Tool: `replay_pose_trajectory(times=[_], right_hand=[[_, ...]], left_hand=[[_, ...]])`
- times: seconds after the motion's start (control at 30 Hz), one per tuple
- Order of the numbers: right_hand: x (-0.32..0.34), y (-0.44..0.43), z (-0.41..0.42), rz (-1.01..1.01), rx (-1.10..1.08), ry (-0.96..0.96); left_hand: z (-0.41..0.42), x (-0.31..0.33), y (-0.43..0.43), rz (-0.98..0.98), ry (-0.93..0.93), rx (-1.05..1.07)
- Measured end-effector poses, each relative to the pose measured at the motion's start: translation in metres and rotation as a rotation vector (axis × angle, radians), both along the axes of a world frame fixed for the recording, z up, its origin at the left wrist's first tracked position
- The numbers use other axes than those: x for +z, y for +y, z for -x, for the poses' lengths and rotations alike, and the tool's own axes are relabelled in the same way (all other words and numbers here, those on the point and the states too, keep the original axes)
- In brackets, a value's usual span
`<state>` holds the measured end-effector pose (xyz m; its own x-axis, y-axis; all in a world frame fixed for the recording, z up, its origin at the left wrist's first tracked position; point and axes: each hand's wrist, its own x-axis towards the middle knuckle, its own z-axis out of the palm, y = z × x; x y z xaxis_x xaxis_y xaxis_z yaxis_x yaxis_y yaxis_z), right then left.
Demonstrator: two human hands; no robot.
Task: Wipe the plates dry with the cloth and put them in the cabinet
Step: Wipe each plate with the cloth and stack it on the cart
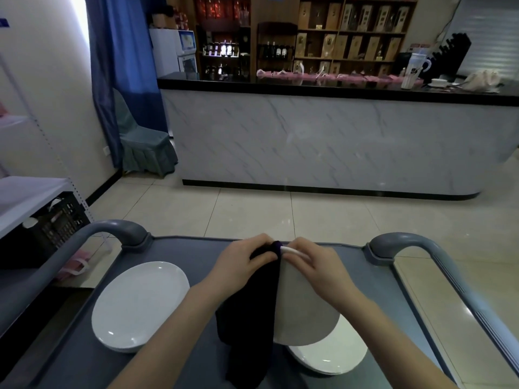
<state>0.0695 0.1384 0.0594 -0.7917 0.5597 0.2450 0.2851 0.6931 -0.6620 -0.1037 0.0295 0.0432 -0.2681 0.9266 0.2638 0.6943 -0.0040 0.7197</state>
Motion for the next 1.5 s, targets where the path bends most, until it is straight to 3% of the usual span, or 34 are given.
replay_pose_trajectory(times=[0.2,0.47,0.67,0.77,0.83,1.0,1.1,1.17,1.33,1.5], right_hand=[[-0.006,-0.006,-0.006,0.196,-0.056,0.186],[-0.017,-0.010,-0.018,0.551,-0.345,0.513],[-0.013,-0.007,-0.018,0.473,-0.219,0.384],[-0.003,-0.004,-0.010,0.353,-0.066,0.191],[-0.001,-0.004,-0.006,0.332,-0.037,0.167],[-0.001,-0.006,-0.009,0.493,-0.178,0.393],[-0.009,-0.012,-0.008,0.625,-0.376,0.603],[-0.016,-0.018,-0.010,0.674,-0.422,0.633],[-0.015,-0.006,-0.025,0.522,-0.151,0.304],[0.002,0.000,-0.007,0.217,0.068,-0.037]], left_hand=[[-0.010,-0.012,-0.004,-0.128,-0.043,0.196],[-0.010,-0.041,-0.024,-0.170,-0.442,0.486],[-0.003,-0.026,-0.027,-0.190,-0.362,0.365],[0.000,-0.010,-0.019,-0.108,-0.237,0.195],[0.000,-0.004,-0.013,-0.057,-0.193,0.143],[0.002,-0.004,-0.014,-0.125,-0.255,0.325],[-0.002,-0.015,-0.019,-0.219,-0.444,0.500],[-0.007,-0.023,-0.023,-0.216,-0.511,0.557],[-0.003,-0.030,-0.036,-0.224,-0.514,0.495],[-0.008,-0.012,-0.025,-0.073,-0.312,0.183]])
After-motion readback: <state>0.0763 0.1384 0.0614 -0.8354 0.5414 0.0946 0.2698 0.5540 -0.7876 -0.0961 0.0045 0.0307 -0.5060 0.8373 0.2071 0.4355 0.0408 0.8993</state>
